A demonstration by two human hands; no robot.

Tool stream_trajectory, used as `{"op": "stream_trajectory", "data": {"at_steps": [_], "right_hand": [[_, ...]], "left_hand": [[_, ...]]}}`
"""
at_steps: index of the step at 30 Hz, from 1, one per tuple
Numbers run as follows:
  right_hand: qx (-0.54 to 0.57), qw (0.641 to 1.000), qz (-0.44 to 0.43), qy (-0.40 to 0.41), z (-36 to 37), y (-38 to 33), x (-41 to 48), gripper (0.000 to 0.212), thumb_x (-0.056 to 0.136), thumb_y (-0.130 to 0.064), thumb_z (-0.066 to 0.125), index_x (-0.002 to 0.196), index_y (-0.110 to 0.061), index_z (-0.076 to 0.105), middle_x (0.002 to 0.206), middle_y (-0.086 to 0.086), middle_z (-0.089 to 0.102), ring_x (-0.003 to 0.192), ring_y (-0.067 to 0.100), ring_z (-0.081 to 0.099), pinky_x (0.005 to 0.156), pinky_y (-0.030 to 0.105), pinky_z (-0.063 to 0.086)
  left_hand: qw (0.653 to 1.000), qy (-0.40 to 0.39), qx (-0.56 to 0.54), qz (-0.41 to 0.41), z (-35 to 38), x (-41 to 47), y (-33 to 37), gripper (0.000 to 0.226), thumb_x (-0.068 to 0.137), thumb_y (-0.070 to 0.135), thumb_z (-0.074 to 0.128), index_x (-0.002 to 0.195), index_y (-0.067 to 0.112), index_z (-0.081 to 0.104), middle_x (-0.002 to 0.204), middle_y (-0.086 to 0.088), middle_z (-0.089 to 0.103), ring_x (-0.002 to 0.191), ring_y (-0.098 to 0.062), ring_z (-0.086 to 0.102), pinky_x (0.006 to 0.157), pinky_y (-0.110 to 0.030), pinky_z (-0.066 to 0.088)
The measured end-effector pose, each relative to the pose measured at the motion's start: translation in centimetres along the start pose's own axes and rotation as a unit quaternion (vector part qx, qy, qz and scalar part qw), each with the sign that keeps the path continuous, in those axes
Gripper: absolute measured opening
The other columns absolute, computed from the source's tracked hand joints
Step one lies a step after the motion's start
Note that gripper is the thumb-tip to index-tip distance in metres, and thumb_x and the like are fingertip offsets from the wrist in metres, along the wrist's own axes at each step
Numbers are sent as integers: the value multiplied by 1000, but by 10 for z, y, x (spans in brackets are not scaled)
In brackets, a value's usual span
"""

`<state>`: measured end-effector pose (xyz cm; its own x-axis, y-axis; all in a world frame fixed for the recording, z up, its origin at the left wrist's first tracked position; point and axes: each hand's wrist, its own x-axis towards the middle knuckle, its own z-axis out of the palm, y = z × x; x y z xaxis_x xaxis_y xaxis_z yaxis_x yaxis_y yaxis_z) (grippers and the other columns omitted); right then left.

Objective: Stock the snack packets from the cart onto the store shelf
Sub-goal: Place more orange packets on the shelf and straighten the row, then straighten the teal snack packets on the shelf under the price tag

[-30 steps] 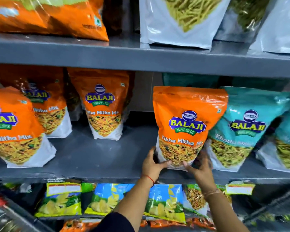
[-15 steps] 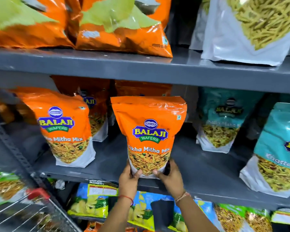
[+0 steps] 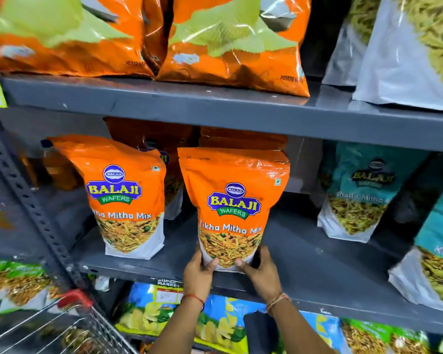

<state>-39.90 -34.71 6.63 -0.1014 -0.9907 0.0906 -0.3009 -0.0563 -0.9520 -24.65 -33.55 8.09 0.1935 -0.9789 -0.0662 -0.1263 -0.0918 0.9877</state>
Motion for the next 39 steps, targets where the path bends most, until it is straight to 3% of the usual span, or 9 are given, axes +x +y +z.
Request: {"op": "stream_trajectory", "data": {"at_steps": [7, 11, 15, 18, 23, 27, 32, 34, 39], "right_hand": [[5, 1000, -6, 7, 2, 0, -1, 58, 67, -21, 80, 113, -25, 45, 108, -11, 60, 106, 16, 57, 74, 0, 42], [-32, 995, -10, 93, -14, 8, -24, 93, 67, -26, 80, 140, -13, 25, 150, 6, 27, 138, 21, 26, 113, 36, 27], [-47, 977, -58, 201, -69, 39, -69, 69, 77, -31, 67, 135, -21, 31, 150, 10, 25, 137, 26, 28, 111, 44, 29], [-77, 947, -58, 307, -141, 61, -88, 68, 79, -58, 51, 121, -4, 48, 135, 27, 42, 124, 39, 42, 101, 55, 40], [-66, 890, -35, 450, -270, 91, -89, 91, 74, -70, 47, 124, 5, 40, 124, 29, 41, 120, 47, 38, 103, 53, 34], [-13, 920, 17, 392, -356, 113, -74, 83, 72, -27, 75, 135, -7, 25, 140, 20, 28, 127, 30, 34, 109, 48, 32], [30, 992, -6, 121, -408, 115, -50, 75, 71, 9, 68, 127, -29, 36, 129, -12, 45, 115, -3, 48, 90, 16, 43], [42, 998, -5, 55, -410, 113, -44, 71, 72, 13, 64, 124, -29, 41, 128, -7, 51, 113, 3, 53, 85, 17, 48], [66, 995, 26, 73, -392, 118, -38, 75, 73, 10, 66, 133, -6, 25, 133, 11, 41, 119, 18, 43, 89, 22, 42]], "left_hand": [[1000, 7, 17, 11, -1, 2, -6, 56, 79, 21, 64, 130, 7, 46, 122, -17, 62, 114, -33, 56, 98, -44, 46], [998, 67, -2, 3, 7, -10, -10, 63, 83, 5, 63, 138, 4, 34, 137, -20, 49, 126, -30, 47, 102, -38, 38], [963, 213, 110, 124, 31, -53, -2, 85, 84, 59, 42, 142, 0, 22, 151, -19, 23, 140, -24, 18, 110, -29, 23], [947, 171, 174, 207, 89, -85, 6, 93, 82, 69, 25, 139, -4, 26, 149, -26, 23, 139, -26, 10, 112, -36, 19], [954, -28, 146, 261, 222, -113, 25, 72, 83, 28, 64, 140, 4, 28, 151, -8, 19, 142, -24, 15, 111, -7, 5], [974, -185, 68, 114, 311, -113, 43, 88, 73, 21, 76, 143, 13, 23, 150, -8, 32, 134, -11, 30, 98, -8, 23], [959, -278, 34, 42, 365, -98, 61, 99, 61, 13, 83, 142, 16, 26, 145, -6, 40, 132, -19, 38, 106, -29, 34], [961, -273, 24, 27, 370, -93, 64, 87, 62, 7, 82, 136, 13, 35, 138, -9, 49, 128, -24, 45, 107, -37, 39], [974, -225, 27, 16, 358, -87, 56, 72, 66, 5, 79, 129, 8, 44, 131, -13, 56, 121, -28, 52, 103, -42, 43]]}}
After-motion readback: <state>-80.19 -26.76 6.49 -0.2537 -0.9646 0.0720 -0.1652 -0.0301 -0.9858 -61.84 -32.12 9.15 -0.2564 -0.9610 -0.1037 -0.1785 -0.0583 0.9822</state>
